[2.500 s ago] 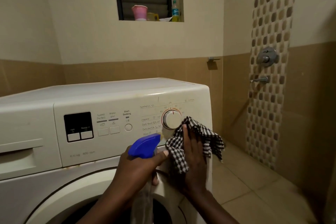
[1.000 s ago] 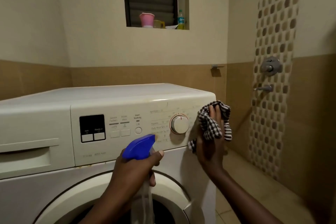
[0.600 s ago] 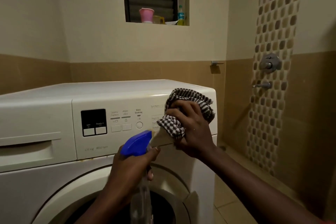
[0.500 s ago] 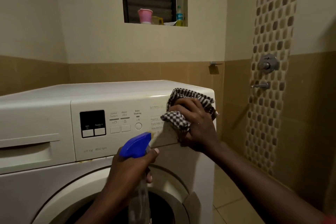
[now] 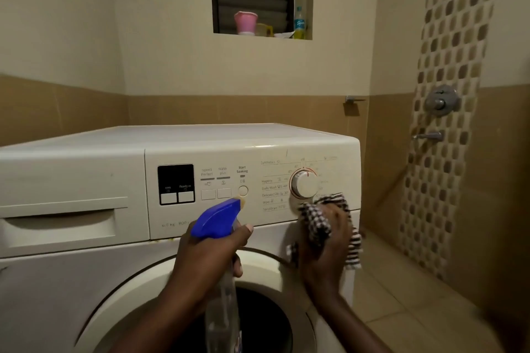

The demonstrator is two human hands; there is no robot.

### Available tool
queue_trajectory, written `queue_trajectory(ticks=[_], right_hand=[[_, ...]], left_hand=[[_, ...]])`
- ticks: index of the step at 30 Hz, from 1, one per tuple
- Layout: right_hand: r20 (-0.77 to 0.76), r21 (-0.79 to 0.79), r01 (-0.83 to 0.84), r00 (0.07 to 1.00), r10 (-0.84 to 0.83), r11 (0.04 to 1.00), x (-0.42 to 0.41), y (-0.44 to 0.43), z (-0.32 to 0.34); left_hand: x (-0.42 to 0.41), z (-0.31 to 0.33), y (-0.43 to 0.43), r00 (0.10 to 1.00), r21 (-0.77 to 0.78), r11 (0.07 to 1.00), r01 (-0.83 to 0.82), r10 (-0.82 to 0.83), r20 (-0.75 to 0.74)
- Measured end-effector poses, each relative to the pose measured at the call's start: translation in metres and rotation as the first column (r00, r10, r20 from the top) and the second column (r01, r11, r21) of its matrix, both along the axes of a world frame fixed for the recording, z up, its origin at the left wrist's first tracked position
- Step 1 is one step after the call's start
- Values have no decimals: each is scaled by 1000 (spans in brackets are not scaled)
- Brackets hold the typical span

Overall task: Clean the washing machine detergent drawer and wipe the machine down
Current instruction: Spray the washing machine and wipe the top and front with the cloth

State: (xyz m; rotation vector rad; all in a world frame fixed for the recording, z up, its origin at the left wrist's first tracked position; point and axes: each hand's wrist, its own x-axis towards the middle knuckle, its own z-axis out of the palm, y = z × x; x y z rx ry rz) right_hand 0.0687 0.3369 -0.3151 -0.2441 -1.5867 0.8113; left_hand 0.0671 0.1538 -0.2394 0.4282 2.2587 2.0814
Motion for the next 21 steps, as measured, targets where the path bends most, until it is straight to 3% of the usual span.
queue_trajectory(ticks=[4,7,9,13,21], right_hand=[[88,195,-118,991,102,974,-5,-35,-1],[162,452,-240,969,185,859,-7,-41,10],[176,534,-244,968,176,809,-9,-37,14],[39,467,-107,994,100,878,-17,-27,31],[-79,248,-46,995,68,968,-33,-49,97]], left_hand=[[5,-5,-4,1000,39,999,16,-16,-7],[2,-10,-10,1000,41,999,7,-7,10],[-3,-12,-15,999,40,999,1,-3,52],[-7,-11,-28,999,69,997,26,-28,32],[-3,-15,-52,996,85,996,27,-34,81]])
